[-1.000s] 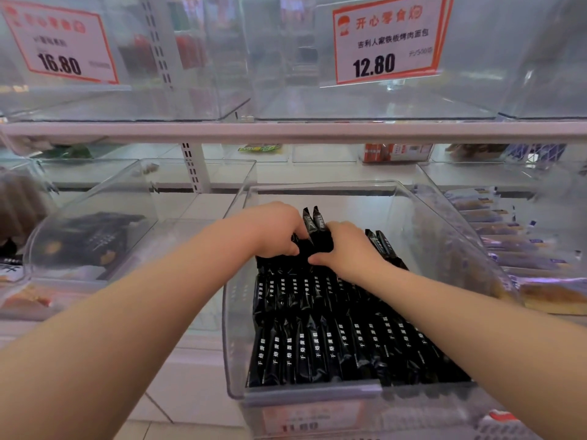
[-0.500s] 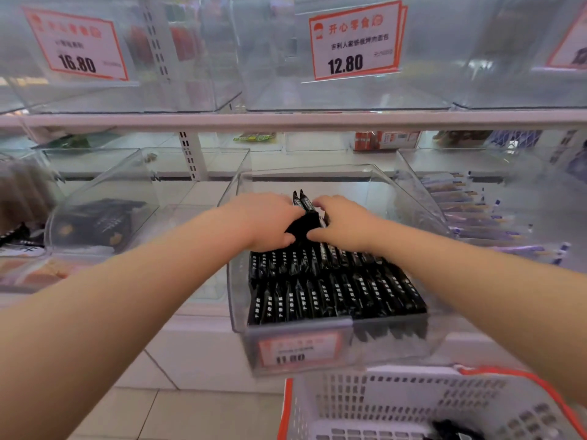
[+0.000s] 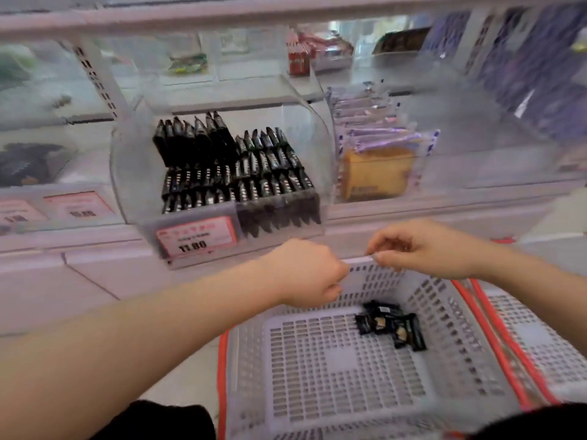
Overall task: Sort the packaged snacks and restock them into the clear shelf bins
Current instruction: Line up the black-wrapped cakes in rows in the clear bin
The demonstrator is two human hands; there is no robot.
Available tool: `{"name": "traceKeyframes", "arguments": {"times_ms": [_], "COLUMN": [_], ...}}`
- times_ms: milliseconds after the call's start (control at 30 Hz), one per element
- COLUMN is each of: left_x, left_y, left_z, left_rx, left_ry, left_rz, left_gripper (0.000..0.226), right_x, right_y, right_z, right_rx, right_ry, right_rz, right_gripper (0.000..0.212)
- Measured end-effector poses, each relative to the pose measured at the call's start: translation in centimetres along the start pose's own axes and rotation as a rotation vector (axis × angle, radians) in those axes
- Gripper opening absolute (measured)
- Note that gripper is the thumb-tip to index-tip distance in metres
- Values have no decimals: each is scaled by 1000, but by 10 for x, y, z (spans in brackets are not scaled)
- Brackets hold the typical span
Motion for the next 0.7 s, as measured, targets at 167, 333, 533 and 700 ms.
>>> {"name": "traceKeyframes", "arguments": {"times_ms": [167,333,533,700], "left_x": [69,139,199,240], "left_y": [94,166,219,242], "left_z": [39,65,80,80], "left_rx": [3,28,-30,-161], "left_ry": [-212,-391,-487,-695], "left_rz": [-217,-444,-539,-535], "left_gripper": [29,27,30,38], "right_x": [29,84,135,181], "right_y": [-1,5,42,82], "right_z": [108,199,265,299], "right_rx": [262,423,518,581], "right_ry": [-82,-218,-265,-186], "right_rz": [-62,-314,-358,-256], "right_gripper": [20,17,21,35]}}
Point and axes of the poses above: each hand's wrist, its own y-axis towards the middle knuckle, its own x-axis out of the palm, z = x × y, the point moved 4 cm from there along y, towards the middle knuckle, and after that the axes turned 15 degrees about -z, right-handed, at the moved point
